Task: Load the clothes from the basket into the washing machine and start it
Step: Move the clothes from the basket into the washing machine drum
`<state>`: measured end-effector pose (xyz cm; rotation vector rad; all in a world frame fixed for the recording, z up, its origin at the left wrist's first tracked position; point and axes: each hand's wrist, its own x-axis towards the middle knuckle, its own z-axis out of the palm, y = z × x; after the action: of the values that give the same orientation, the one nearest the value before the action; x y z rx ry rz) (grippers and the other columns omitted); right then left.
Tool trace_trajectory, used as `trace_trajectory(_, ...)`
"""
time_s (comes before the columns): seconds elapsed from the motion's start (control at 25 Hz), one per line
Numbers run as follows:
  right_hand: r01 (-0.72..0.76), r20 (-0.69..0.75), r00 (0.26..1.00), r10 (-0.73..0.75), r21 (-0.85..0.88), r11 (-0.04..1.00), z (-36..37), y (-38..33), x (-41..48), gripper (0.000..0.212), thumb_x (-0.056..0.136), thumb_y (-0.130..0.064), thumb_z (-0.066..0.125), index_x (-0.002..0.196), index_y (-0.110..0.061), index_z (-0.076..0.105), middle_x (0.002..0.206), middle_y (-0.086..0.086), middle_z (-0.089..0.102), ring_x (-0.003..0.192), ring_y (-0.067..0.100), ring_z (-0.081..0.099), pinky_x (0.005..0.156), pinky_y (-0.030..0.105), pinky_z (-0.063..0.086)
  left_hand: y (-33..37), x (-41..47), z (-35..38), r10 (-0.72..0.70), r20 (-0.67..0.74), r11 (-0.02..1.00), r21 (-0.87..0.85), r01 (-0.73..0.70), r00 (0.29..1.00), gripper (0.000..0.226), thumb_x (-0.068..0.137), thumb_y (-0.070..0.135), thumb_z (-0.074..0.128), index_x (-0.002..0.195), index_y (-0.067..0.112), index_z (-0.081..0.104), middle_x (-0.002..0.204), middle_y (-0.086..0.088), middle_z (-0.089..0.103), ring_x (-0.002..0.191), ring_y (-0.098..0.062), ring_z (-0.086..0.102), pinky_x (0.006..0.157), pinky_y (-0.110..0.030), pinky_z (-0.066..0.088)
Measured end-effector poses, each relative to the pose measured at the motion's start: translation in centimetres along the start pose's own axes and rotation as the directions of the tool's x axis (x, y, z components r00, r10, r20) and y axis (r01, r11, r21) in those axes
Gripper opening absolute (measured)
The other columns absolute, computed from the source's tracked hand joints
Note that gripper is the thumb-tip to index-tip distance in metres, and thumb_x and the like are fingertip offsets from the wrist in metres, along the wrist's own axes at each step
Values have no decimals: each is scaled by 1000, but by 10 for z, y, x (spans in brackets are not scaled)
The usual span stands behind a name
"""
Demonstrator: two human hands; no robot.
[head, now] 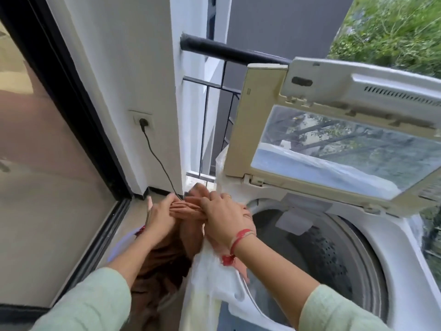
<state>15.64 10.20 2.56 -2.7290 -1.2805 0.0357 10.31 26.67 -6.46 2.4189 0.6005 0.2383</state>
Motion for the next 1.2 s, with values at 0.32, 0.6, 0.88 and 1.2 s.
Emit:
trace_trajectory(0.32,-208,-589,740,324,257,944,-121,121,-113,31,64,1,58,94,-10,58,80,1,41,68,29,47,56,32,36,208,-24,-55,648,-218,738,414,-532,729,13,66,13,62,78,19,59,61,3,60,57,-19,58,117,-44,1)
trace_trajectory(0.6,-646,-18,763,647,33,763,-18,192,-162,30,70,-14,69,100,-15,67,119,15,56,111,39,51,90,40,44,177,-29,-35,300,323,932,103,-349,898,67,72,64,54,133,39,41,141,12,41,141,-11,20,110,-65,-4)
trace_trajectory(0.88,-16,75,997,7,125,992,-15,45,4,88,71,-69,49,143,-21,34,150,11,27,140,28,21,116,44,20,-15,18,-33,-27,584,910,349,-222,811,152,43,62,82,144,27,-27,153,-4,-29,139,-24,-29,111,-55,-11)
trace_trajectory(1.2,191,717,676,170,-393,900,13,-19,92,93,73,-80,41,138,-15,42,139,14,48,136,30,33,115,55,0,-53,41,35,-84,682,958,256,-130,726,122,74,40,69,138,30,-34,153,5,-24,141,-22,-20,114,-58,-4)
